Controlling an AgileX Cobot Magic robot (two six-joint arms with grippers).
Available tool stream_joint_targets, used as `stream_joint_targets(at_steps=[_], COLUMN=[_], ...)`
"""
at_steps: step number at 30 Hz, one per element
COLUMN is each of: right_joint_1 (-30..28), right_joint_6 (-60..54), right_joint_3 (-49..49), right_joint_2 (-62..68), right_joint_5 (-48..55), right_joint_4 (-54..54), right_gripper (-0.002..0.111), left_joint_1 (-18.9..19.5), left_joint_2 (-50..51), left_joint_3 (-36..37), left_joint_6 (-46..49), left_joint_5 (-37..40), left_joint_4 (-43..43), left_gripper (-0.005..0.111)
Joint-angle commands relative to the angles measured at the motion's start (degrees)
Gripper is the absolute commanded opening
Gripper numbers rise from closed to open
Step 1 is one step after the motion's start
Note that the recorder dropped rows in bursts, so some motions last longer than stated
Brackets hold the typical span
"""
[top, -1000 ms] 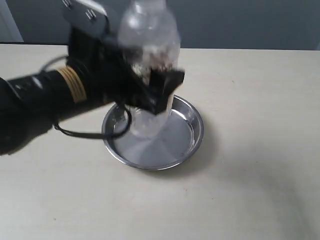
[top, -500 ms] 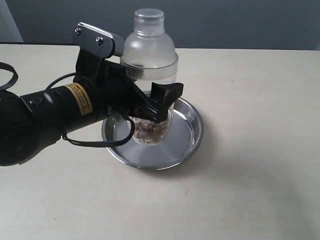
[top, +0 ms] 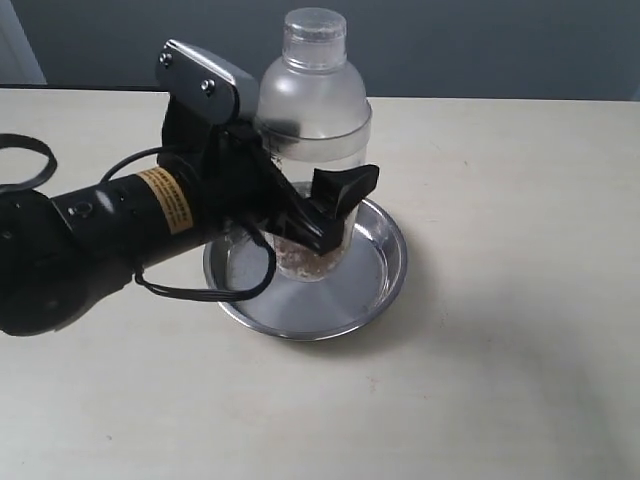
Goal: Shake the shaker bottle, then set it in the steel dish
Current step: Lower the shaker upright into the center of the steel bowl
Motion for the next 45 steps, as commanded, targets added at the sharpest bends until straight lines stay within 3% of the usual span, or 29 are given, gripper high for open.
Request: stream_joint_targets(at_steps=[1, 3, 14, 42, 45], right_joint_1=[-0.23, -0.23, -0.23, -0.23, -0.23], right_joint_6=[-0.08, -0.08, -0.08, -0.08, -0.08], right_joint_3=[0.04, 0.04, 0.04, 0.04, 0.04], right_joint_2=[-0.28, -0.28, -0.28, -0.28, -0.28], right_joint_5=[-0.44, -0.44, -0.44, -0.44, -0.44], right_joint_4=[-0.19, -0.19, -0.05, -0.05, -0.05], right_gripper=[-0.001, -0.001, -0.001, -0.001, -0.001], left_joint_1=[-0.08, -0.08, -0.08, -0.08, -0.08], left_joint_2=[5.06, 7.95, 18.09, 30.43, 30.43], left_joint_3=[2.70, 3.60, 3.71, 1.55, 1.55], left_joint_6=[1.06, 1.06, 6.64, 6.92, 6.92], left_joint_5=[-16.23, -22.42, -30.42, -33.56, -33.56], left_joint_4=[-2.96, -6.50, -10.15, -14.20, -13.50], left_gripper=[0.000, 0.000, 0.000, 0.000, 0.005])
